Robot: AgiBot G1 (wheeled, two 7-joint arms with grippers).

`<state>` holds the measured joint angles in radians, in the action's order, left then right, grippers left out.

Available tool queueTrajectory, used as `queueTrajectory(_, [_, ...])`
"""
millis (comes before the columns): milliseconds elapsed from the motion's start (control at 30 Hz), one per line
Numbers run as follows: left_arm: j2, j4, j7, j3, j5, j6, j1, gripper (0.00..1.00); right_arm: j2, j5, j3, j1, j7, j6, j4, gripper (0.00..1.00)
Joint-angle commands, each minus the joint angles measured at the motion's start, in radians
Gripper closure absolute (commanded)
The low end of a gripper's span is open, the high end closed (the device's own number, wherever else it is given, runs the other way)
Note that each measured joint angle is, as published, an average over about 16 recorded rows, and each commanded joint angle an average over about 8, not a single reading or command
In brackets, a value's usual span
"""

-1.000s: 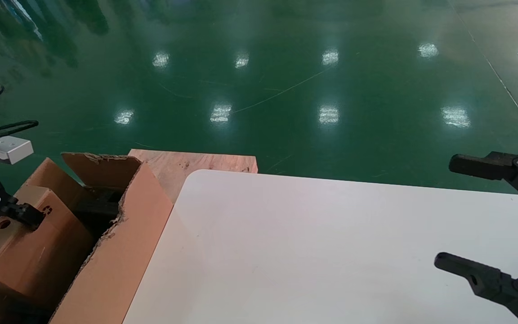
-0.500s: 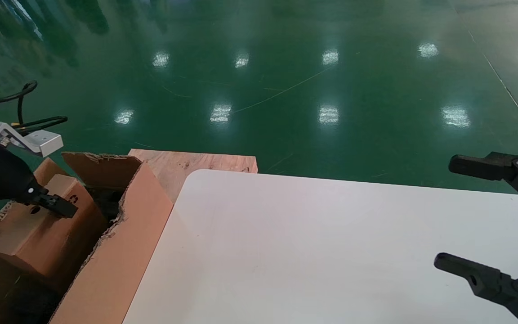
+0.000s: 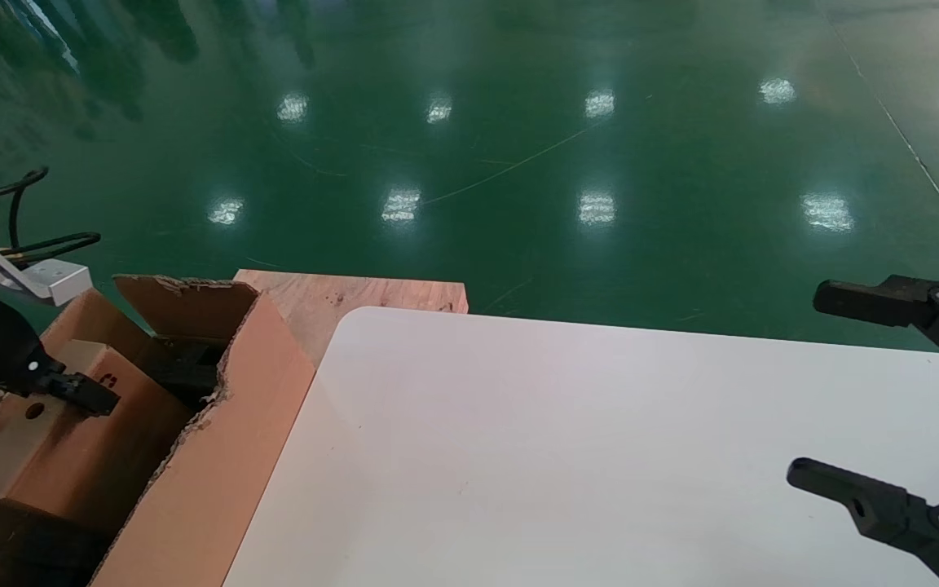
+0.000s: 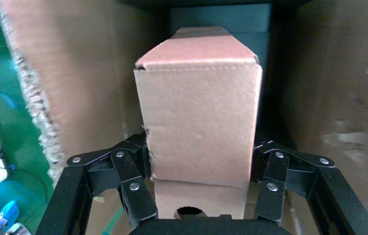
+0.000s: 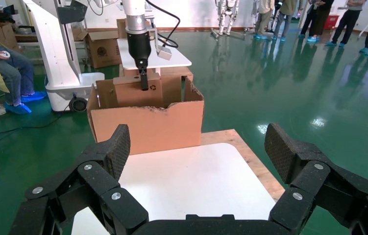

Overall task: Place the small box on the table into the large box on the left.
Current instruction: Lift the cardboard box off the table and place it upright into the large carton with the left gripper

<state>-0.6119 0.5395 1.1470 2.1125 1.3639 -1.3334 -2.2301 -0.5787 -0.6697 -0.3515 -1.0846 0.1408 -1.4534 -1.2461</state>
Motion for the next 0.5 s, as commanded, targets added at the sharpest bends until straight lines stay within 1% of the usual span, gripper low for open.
queueTrajectory(33, [0.001,-0.031,-0.015,0.003,0.002,0.003,0.01,1.0,0.0,0.0,0.0,0.0,0.0,0.0,0.0,0.0])
queueTrajectory(200, [0.007,-0.12,-0.078,0.009,0.01,0.055,0.064,1.0,0.0,0.0,0.0,0.0,0.0,0.0,0.0,0.0])
queueTrajectory(367, [0.025,-0.203,-0.159,-0.008,-0.028,0.1,0.131,1.0,0.0,0.0,0.0,0.0,0.0,0.0,0.0,0.0])
queueTrajectory(400, [0.028,-0.217,-0.176,-0.014,-0.039,0.105,0.142,0.97,0.0,0.0,0.0,0.0,0.0,0.0,0.0,0.0])
queueTrajectory(500, [0.033,-0.254,-0.216,-0.029,-0.07,0.111,0.169,0.59,0.0,0.0,0.0,0.0,0.0,0.0,0.0,0.0])
